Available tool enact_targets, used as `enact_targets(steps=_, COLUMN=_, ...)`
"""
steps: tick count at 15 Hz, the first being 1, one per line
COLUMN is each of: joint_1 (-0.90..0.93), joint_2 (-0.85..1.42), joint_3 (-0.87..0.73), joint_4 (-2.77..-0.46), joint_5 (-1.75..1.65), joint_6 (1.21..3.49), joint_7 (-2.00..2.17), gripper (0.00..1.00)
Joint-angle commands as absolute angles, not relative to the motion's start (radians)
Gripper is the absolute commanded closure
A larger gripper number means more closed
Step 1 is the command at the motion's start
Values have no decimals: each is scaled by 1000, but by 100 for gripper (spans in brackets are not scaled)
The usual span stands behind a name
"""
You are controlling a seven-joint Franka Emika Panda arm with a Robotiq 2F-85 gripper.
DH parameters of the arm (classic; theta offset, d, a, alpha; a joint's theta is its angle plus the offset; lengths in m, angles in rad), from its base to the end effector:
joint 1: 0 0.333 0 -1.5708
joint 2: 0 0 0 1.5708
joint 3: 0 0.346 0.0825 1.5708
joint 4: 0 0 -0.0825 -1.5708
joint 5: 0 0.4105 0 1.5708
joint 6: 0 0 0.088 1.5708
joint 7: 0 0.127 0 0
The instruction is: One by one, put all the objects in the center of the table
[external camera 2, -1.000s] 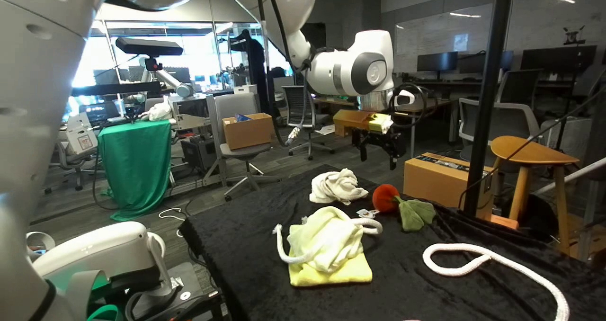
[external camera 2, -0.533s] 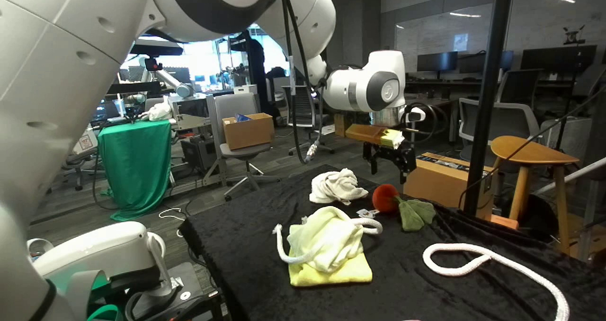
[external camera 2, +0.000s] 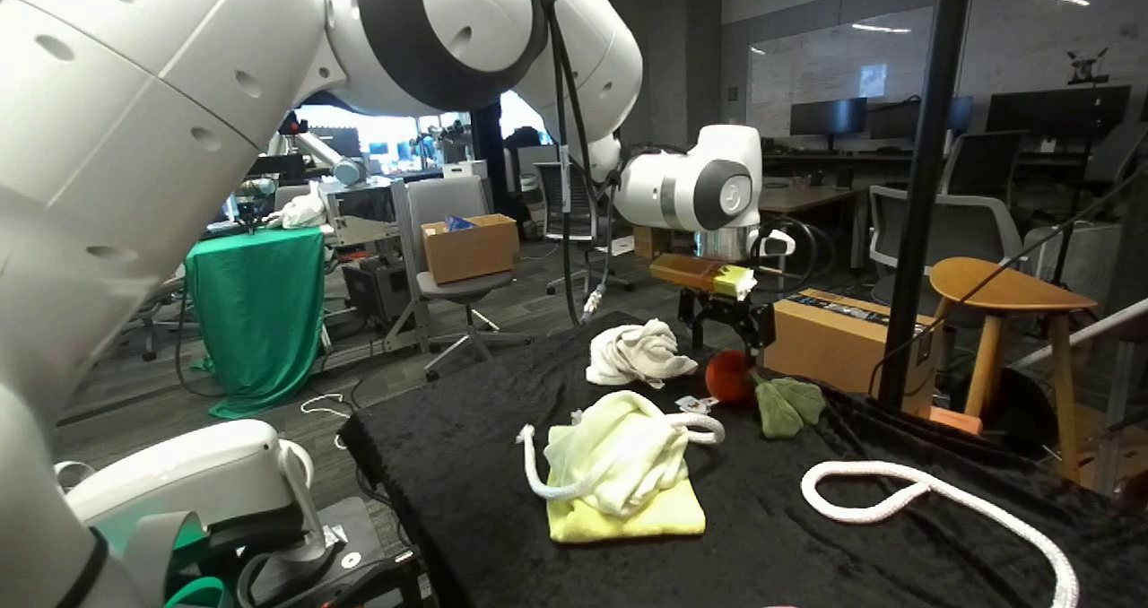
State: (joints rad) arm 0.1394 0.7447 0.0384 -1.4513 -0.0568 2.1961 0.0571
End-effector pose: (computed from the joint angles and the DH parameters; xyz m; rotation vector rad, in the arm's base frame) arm 0.7537 0.1273 0.2315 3.1137 0.2242 0.0049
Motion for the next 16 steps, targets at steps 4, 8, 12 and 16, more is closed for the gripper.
enact_targets(steps=4, joint_1=149, joint_2=822, joint_3=37, joint_4=-1350, joint_5=-57, joint_6=2147, joint_7=66, gripper=0)
enact_targets(steps=8, joint_1=152, joint_2=861, joint_3=32, joint_4=-1313, joint_5=-59, joint_6=2158, joint_7=74, gripper=0)
enact_targets(steps=12, joint_1=154, joint_2=888, joint_3=24, joint_4=-1286, joint_5=-63, joint_6=2162, joint_7=86, gripper=0)
enact_targets(steps=16, joint_1=153, joint_2=894, joint_3=19, joint_4=-1268, joint_5=-63, joint_6=2156, joint_7=90, gripper=41)
